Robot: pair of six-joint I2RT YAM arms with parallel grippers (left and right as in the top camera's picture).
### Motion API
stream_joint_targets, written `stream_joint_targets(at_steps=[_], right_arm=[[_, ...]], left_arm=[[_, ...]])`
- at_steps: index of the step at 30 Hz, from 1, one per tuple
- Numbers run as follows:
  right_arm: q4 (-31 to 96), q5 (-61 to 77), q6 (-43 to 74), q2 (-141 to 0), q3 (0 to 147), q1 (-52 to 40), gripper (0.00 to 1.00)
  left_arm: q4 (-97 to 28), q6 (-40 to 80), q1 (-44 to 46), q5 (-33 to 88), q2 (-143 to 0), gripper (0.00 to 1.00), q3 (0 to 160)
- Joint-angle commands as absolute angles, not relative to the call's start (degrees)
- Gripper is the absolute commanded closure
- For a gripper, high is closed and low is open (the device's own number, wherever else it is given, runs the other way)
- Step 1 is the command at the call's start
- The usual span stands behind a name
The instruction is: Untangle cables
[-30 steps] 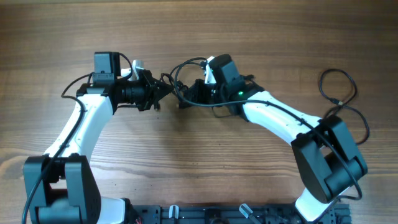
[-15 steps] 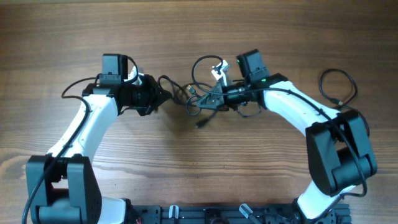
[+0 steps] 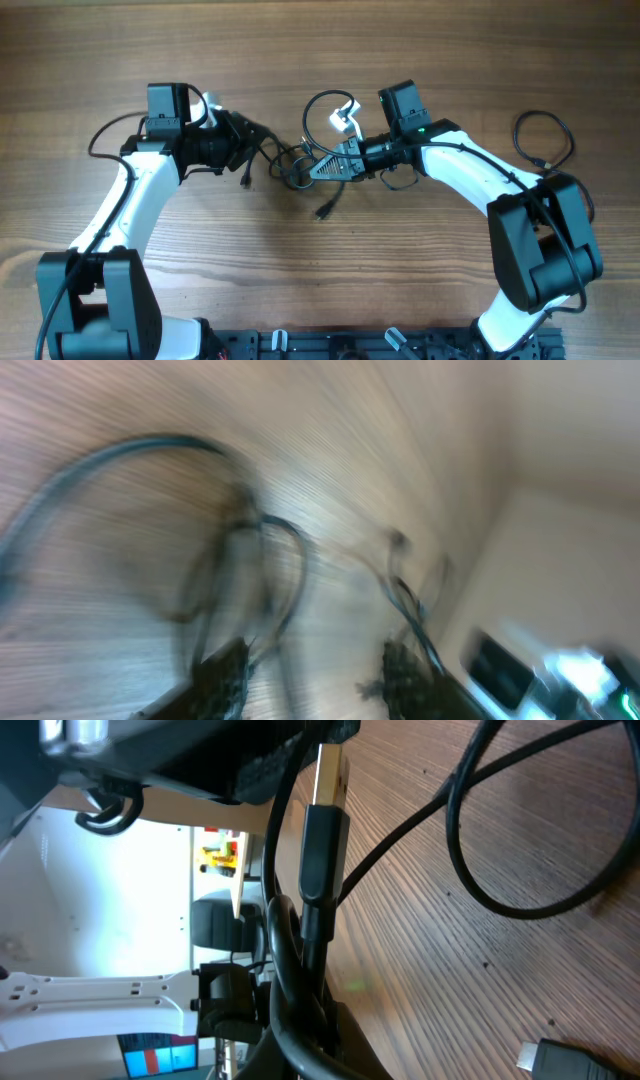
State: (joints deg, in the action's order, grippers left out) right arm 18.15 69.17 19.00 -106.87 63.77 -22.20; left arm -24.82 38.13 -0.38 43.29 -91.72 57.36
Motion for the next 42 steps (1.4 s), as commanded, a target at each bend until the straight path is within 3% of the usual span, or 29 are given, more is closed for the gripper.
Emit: stream_joint_targets(at_steps=[1,2,3,5,7,10,13,18,21,24,25,26,27,28,33,36,39,40,41,42], right_arm=[[17.17,71.85,17.32,-107.26,63.46,-22.33,0.96],[17.15,71.79,15.99,-107.26,63.46,-22.33,0.96],[17.19,70.83,14.92,-107.26,63.46,-22.33,0.96],[17.19,67.57,14.98,-107.26,63.46,-22.33,0.96],[16.88,66.26,14.98,-107.26,63.46,-22.33,0.96],[16.75,66.28,15.0,-107.26,63.46,-22.33,0.96],[17.19,66.5,14.98,-107.26,63.46,-22.35,0.96],[18.02,66.48,14.66,-107.26,63.46,-22.33,0.96],[18.02,66.46,13.82,-107.26,63.46,-22.33,0.96],[18.02,66.46,13.65,-107.26,63.46,-22.33,0.96],[18.0,66.39,13.65,-107.26,63.46,-22.33,0.96],[18.0,65.69,13.67,-107.26,63.46,-22.31,0.96],[18.0,64.58,13.65,-107.26,63.46,-22.28,0.96],[18.04,63.35,13.69,-107.26,63.46,-22.28,0.96],[18.04,61.28,13.69,-107.26,63.46,-22.28,0.96],[18.09,59.24,13.67,-107.26,63.46,-22.28,0.96],[18.06,59.09,13.69,-107.26,63.46,-22.28,0.96],[18.06,59.11,13.69,-107.26,63.46,-22.28,0.96],[18.09,59.16,13.67,-107.26,63.46,-22.28,0.96],[18.06,59.4,13.65,-107.26,63.46,-22.28,0.96]], left_arm=[[-24.18,21.78,-0.16,56.99,-91.79,0.36,57.43],[-24.23,21.61,-0.16,57.01,-91.79,0.43,57.43],[-24.45,21.58,-0.16,56.97,-91.79,0.08,57.43],[-25.45,20.71,-0.4,57.36,-91.79,0.17,57.43],[-24.18,13.37,-0.1,59.35,-91.77,0.34,57.43],[-24.4,2.52,0.97,59.33,-91.72,0.46,57.43],[-24.93,-5.76,3.97,56.12,-91.72,0.52,57.43],[-25.85,-8.91,11.05,43.77,-91.72,0.55,57.41],[-25.93,-9.23,12.95,39.7,-91.72,0.76,57.41],[-25.91,-8.58,12.95,38.87,-91.72,0.82,57.41],[-25.93,-8.58,12.97,38.87,-91.72,0.78,57.41],[-25.93,-8.4,12.95,38.81,-91.72,0.59,57.41],[-25.89,-6.68,12.95,37.54,-91.72,0.21,57.43],[-25.76,-4.01,12.91,35.09,-91.64,0.03,57.52],[-33.06,3.73,11.07,33.91,-84.51,0.0,61.73],[-36.21,7.55,11.07,24.25,-78.65,0.0,61.91],[-36.12,9.65,11.14,19.68,-72.4,0.13,61.91],[-35.35,9.63,11.14,19.66,-71.05,0.5,61.91],[-34.87,9.37,11.14,19.66,-70.57,0.57,61.91],[-34.28,8.14,11.14,19.7,-70.5,0.53,61.89]])
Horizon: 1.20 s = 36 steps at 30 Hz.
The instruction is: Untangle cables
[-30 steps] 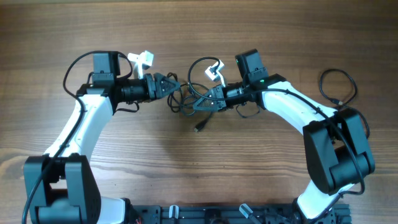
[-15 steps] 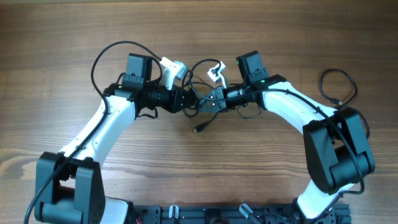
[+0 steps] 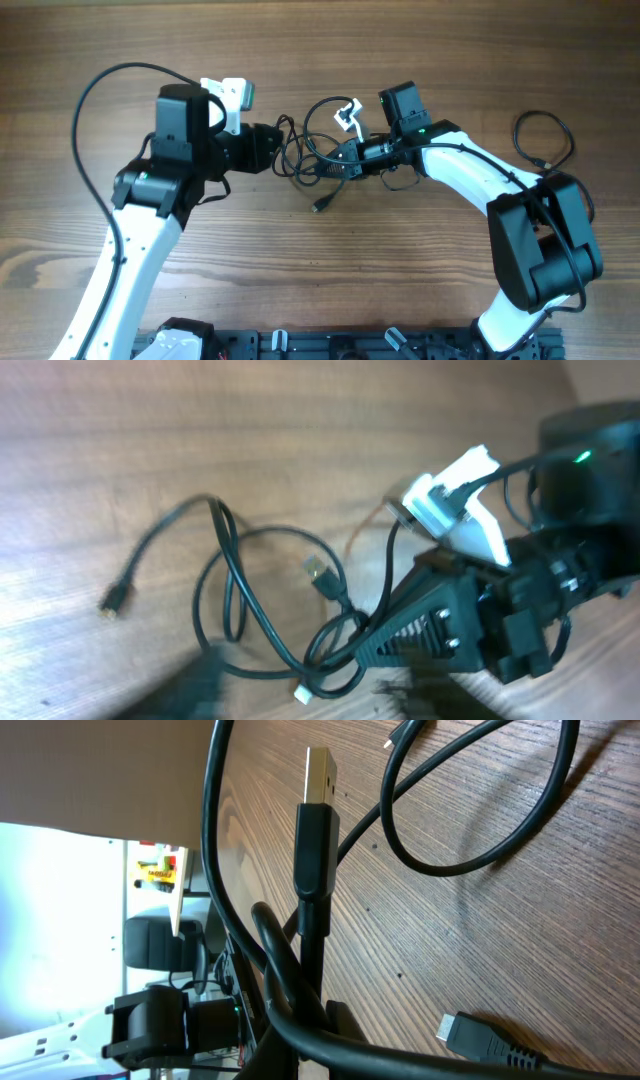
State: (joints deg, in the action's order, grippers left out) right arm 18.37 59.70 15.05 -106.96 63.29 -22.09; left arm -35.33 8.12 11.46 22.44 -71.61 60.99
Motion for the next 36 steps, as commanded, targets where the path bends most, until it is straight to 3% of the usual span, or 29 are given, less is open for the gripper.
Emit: stream_joint_targets(at_steps=[1,4,7,8,9,13,22,26,34,36], right_arm=[[18.09,59.72,13.61,-107.26,63.46,-22.28,0.96],[18.09,60.01,13.58,-107.26,63.46,-22.28,0.96],[18.06,60.01,13.58,-107.26,63.46,-22.28,0.96],[18.06,60.01,13.58,-107.26,63.46,-22.28,0.96],[18.09,60.01,13.58,-107.26,63.46,-22.28,0.96],[18.06,60.01,13.58,-107.26,63.46,-22.28,0.96],[18.0,61.93,13.45,-107.26,63.46,-22.28,0.96],[17.54,61.89,13.47,-107.26,63.46,-22.28,0.96],[17.58,61.95,13.5,-107.26,63.46,-22.31,0.96],[17.58,61.95,13.5,-107.26,63.46,-22.28,0.96]], left_arm=[[-34.26,5.54,11.33,20.6,-71.66,0.44,61.84],[-33.15,0.51,13.43,25.93,-75.79,0.36,61.82],[-31.0,-1.3,16.51,25.26,-82.76,0.38,61.84],[-31.05,-1.28,17.04,24.71,-84.77,0.45,61.84],[-31.38,-1.28,17.21,24.58,-86.56,0.6,61.84],[-32.95,-1.3,17.1,24.1,-89.06,0.74,61.84],[-35.07,-1.28,17.54,24.18,-90.76,0.75,60.9],[-35.7,-4.25,17.47,24.58,-90.26,0.61,60.9],[-36.88,-11.62,19.27,27.44,-92.18,0.59,60.64],[-36.51,-11.6,20.08,27.42,-93.8,0.64,60.64]])
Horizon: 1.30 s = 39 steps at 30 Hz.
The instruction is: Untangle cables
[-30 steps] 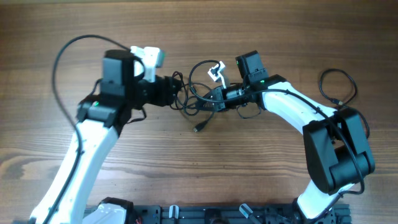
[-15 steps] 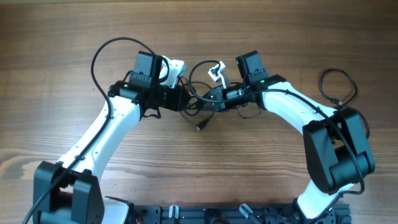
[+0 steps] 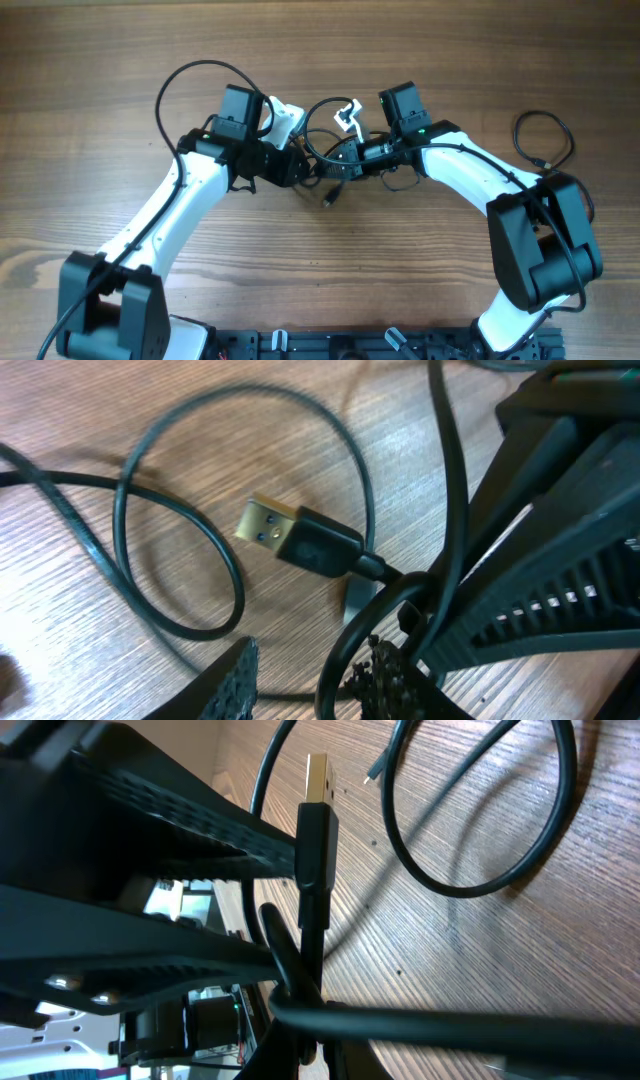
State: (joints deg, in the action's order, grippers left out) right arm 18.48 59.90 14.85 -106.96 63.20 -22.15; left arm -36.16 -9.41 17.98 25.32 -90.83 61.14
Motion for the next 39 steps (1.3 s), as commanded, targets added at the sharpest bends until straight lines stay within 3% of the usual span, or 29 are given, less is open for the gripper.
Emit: stream_joint_targets(at_steps=[1,2,4,11,19,24,31,32,33,34,36,39], right_arm=[[17.58,61.93,13.5,-107.26,63.46,-22.28,0.96],[17.58,61.95,13.5,-107.26,63.46,-22.28,0.96],[17.58,61.93,13.47,-107.26,63.46,-22.28,0.96],[17.91,61.54,13.52,-107.26,63.46,-22.28,0.96],[24.62,61.73,13.41,-107.26,63.46,-22.35,0.96],[29.67,61.76,6.9,-107.26,63.46,-22.35,0.96],[30.81,64.34,1.74,-107.26,63.46,-22.33,0.96],[30.44,64.31,2.07,-107.26,63.46,-22.33,0.9],[29.93,64.23,3.01,-107.26,63.46,-22.35,0.75],[28.88,63.9,5.08,-107.26,63.46,-22.35,0.69],[26.28,61.98,9.06,-107.26,63.46,-22.35,0.6],[22.15,56.82,16.01,-107.35,63.46,-22.55,0.6]], left_arm=[[-36.29,-11.57,20.18,27.42,-94.39,0.78,60.64],[-36.18,-11.51,20.08,27.42,-94.45,0.87,60.64],[-34.74,-8.49,19.0,27.35,-94.21,0.96,60.66],[-30.24,1.98,12.36,25.89,-93.25,0.96,60.66],[-24.05,12.91,11.7,21.85,-93.25,0.96,60.66],[-24.03,20.51,11.7,12.8,-93.25,0.96,60.66],[-24.4,23.16,11.7,10.81,-93.27,0.96,60.66],[-24.4,23.16,11.7,10.83,-93.27,0.96,60.66],[-24.4,23.16,11.73,11.0,-93.25,0.96,60.66],[-24.38,22.83,11.73,12.21,-93.27,0.96,60.66],[-24.34,22.76,11.7,15.73,-93.25,0.96,60.66],[-24.14,22.74,11.7,23.94,-93.25,0.96,60.66]])
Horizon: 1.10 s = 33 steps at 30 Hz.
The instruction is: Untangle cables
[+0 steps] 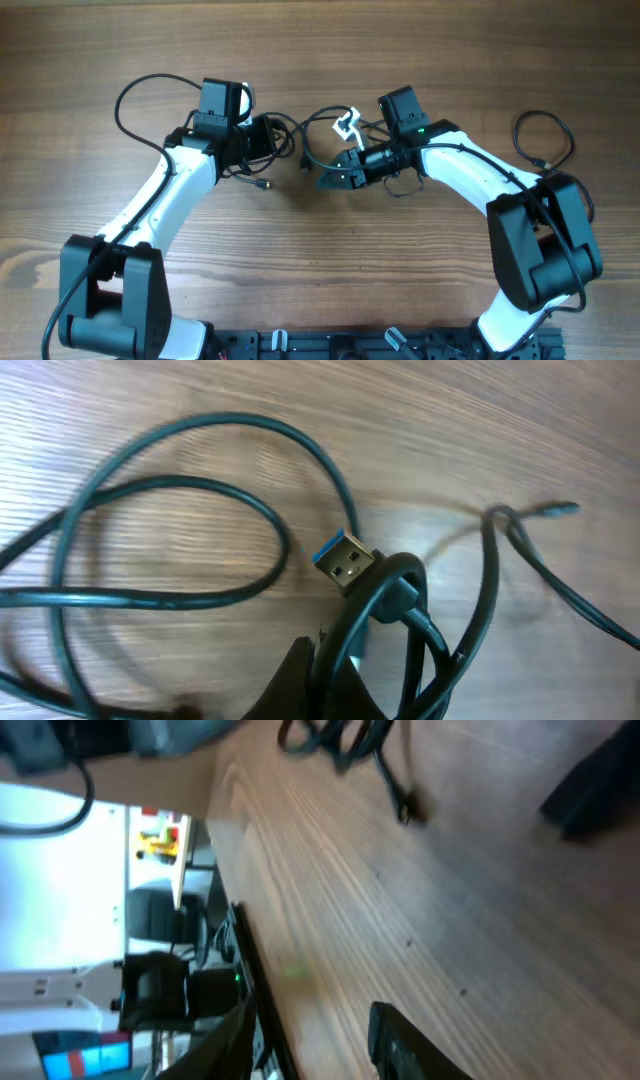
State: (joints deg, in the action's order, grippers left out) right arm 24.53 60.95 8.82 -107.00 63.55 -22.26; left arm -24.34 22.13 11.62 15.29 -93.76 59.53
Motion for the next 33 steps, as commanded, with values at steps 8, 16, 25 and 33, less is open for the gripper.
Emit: stream_joint_targets(at_steps=[8,16,25,33], right_arm=[[14.17,48.88,25.54,-107.42,63.4,-24.84,0.6],[12.27,50.22,28.67,-107.44,63.4,-24.8,0.66],[10.13,46.72,30.22,-107.42,63.4,-24.8,0.59],[6.15,45.76,36.82,-107.42,63.4,-24.8,0.6]], left_arm=[[-24.21,19.22,11.7,38.87,-93.27,0.96,60.66],[-25.17,18.15,11.7,33.98,-93.32,0.96,60.64],[-25.71,16.69,11.73,34.0,-93.38,0.96,60.64],[-25.74,16.69,11.73,34.02,-93.38,0.96,60.64]])
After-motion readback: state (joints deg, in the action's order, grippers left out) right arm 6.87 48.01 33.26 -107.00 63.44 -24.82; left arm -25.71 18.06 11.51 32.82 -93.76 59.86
